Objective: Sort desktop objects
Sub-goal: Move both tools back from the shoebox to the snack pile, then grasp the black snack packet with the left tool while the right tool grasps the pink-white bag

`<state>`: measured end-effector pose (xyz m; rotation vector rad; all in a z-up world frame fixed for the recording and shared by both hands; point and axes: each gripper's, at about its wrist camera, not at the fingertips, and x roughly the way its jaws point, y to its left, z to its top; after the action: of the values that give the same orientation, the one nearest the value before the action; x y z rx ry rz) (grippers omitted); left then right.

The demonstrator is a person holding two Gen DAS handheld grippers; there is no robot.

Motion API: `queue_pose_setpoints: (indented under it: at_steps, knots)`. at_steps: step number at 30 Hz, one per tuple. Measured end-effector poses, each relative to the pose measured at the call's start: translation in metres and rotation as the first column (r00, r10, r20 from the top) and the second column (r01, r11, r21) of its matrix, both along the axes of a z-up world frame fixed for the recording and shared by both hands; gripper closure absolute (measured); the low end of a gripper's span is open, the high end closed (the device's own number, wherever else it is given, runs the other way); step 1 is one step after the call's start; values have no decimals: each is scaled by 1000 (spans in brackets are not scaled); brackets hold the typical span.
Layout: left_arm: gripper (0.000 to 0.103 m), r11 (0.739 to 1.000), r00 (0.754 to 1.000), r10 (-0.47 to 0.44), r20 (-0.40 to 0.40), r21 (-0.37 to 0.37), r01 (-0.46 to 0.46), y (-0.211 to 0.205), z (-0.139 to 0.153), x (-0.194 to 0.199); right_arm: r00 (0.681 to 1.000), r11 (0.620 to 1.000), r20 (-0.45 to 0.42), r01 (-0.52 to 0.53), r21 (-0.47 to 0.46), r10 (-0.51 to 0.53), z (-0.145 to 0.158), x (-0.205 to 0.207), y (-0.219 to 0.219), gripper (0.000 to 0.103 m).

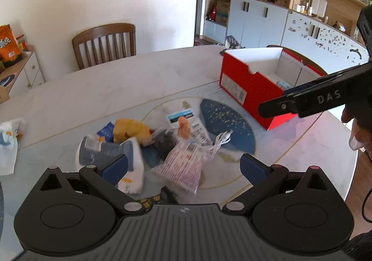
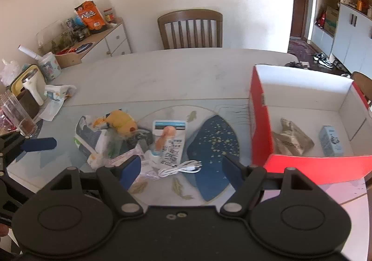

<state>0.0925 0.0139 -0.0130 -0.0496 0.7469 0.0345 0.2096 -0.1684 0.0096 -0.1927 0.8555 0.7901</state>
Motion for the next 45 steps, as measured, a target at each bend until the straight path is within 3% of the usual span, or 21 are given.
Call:
queue_pose_setpoints:
  at_steps: [19,41,45]
  knots:
    - [0,994,990,110,-93,38,-107,16,-55,-9,988,988,17,-152,-36,153,-33,-27,56,27]
    - [1,981,976,191,-106,39,-188,25,-91,2,958,950,24,-282,-134,287,-82,-23,102,28]
    - [5,980,974,200,-107,46,-196,23,-94,3,950,941,30,-304,-147,311,-84,-25,108,28]
